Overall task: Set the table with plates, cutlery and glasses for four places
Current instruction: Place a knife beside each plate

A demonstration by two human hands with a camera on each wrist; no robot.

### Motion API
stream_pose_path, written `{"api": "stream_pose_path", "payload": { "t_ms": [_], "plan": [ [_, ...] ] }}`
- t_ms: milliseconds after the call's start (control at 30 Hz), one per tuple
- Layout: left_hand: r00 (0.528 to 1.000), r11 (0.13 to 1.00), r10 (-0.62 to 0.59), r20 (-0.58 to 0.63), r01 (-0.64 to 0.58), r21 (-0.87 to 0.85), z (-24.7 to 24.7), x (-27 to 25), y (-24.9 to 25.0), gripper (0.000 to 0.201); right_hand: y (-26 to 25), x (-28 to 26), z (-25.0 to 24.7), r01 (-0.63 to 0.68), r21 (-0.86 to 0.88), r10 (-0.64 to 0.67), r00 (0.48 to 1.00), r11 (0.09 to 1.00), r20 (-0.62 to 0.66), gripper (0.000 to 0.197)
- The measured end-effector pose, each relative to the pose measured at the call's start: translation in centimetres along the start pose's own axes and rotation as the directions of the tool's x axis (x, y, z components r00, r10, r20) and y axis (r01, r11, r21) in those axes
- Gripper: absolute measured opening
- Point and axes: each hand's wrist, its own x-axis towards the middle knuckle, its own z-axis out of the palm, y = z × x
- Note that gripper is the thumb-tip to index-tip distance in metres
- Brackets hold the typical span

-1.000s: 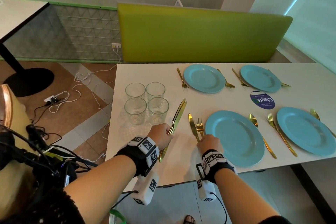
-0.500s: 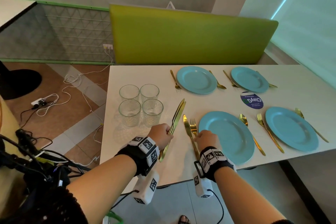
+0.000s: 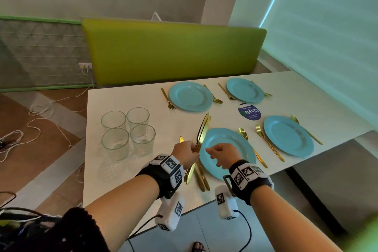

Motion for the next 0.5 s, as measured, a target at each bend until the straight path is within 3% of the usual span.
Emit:
{"api": "stream_pose_path", "payload": {
  "t_ms": [67, 200, 267, 367, 500],
  "plan": [
    [1.0, 1.0, 0.012, 0.026, -0.012, -0.004, 0.9, 0.7, 1.3, 0.012, 0.4, 0.7, -0.8, 0.0, 0.067, -0.003, 0.999, 0.998, 0.047, 0.025],
    [0.999, 0.998, 0.017, 0.027, -0.015, -0.056, 2.6, 3.1, 4.1, 0.015, 1.3, 2.9, -2.7, 0.006, 0.184, -0.017, 0.998, 0.983, 0.059, 0.02],
    [1.0, 0.997, 0.019, 0.025, -0.017, -0.073, 3.4, 4.5, 5.5, 0.006, 2.0, 4.2, -3.9, 0.013, 0.217, -0.025, 0.998, 0.976, 0.055, 0.012],
    [1.0, 0.995, 0.015, 0.027, -0.013, -0.097, 4.7, 6.9, 7.3, 0.027, 3.3, 6.4, -6.0, 0.015, 0.241, -0.031, 0.997, 0.97, 0.064, 0.017],
    [1.0, 0.989, -0.006, 0.029, 0.01, -0.146, 6.4, 9.7, 9.7, 0.01, 5.4, 8.9, -9.0, -0.002, 0.238, -0.011, 0.999, 0.971, 0.053, 0.025]
  ]
}}
